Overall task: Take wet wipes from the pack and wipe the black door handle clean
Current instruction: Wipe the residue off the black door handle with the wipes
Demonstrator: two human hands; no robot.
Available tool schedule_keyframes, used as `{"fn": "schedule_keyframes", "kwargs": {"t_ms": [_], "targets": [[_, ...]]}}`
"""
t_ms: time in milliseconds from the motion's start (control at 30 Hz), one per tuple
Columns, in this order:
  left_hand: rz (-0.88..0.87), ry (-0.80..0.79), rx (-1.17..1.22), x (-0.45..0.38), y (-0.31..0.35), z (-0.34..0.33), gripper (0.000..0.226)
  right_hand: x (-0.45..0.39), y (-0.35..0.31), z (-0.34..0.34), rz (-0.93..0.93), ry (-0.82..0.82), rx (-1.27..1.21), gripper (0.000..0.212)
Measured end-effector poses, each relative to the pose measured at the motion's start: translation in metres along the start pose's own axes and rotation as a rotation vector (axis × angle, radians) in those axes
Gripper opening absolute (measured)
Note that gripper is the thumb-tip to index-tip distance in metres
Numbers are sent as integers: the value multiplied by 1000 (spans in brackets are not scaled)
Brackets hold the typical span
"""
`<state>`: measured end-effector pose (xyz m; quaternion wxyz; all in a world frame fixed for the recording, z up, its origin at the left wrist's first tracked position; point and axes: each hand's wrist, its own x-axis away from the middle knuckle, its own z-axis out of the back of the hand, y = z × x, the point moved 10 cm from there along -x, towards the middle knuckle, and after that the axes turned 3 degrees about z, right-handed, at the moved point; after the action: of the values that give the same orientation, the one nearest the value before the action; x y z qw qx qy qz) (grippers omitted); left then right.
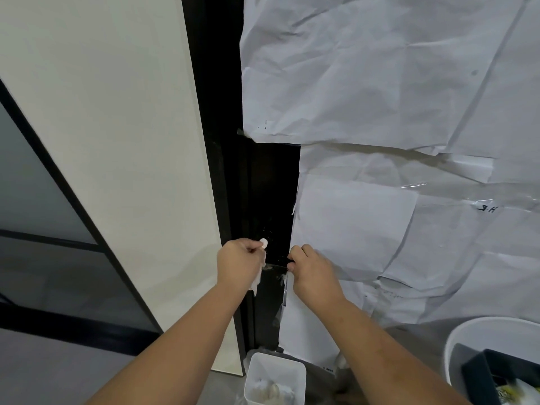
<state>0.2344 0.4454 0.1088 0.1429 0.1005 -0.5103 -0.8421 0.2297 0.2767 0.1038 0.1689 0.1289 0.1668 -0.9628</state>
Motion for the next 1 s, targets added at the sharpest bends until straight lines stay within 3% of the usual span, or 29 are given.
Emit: {"fn": "schedule_keyframes", "kwargs": {"t_ms": [200, 333, 600, 700, 833, 1000], "targets": [[-330, 181, -144, -2, 49, 20, 8, 0, -2, 3, 13, -2, -13, 10], [-584, 135, -389, -5, 60, 0, 42, 1, -2, 4, 23, 1, -19, 11], [-560, 26, -766, -11, 41, -22, 54, 0, -2, 2, 26, -3, -21, 10], [-450, -31, -738, -13, 32, -25, 53, 1, -2, 3, 17, 1, -22, 9], [-375, 42, -639, -13, 37, -18, 50, 0, -2, 2, 5, -2, -25, 8], [-252, -26, -551, -17, 17, -17, 21, 0, -2, 2, 4, -19, -26, 9]]}}
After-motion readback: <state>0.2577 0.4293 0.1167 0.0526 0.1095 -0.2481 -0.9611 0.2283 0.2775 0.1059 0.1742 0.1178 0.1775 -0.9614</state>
